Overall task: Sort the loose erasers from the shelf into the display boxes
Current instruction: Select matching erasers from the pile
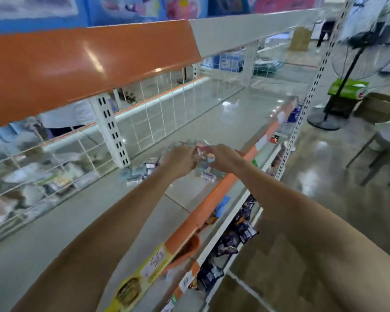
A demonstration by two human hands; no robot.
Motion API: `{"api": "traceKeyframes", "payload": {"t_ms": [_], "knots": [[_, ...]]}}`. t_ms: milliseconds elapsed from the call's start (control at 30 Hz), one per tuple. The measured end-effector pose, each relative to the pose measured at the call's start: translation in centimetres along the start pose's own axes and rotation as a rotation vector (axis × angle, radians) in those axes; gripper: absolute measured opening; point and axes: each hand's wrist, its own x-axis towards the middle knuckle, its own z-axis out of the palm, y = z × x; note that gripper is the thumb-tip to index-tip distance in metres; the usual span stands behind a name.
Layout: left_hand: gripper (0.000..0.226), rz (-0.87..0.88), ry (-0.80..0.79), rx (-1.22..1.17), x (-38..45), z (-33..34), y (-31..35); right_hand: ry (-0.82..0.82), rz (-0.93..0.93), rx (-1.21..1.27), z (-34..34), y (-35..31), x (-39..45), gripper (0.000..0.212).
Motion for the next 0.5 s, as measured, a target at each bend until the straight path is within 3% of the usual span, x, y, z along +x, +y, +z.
{"api": "traceKeyframes", "payload": {"t_ms": [367, 500], "knots": [[0.045, -0.269, -0.063, -0.029, 5.3, 2.5, -3.9, -0.020, -0.221, -0.062, 1.1, 4.3, 9.3, 0.032], [0.039, -0.386, -0.012, -0.061, 5.7, 3.2, -3.8, -0.010, -0.347, -0.088, 1.9, 5.3, 10.5, 0.043]]}}
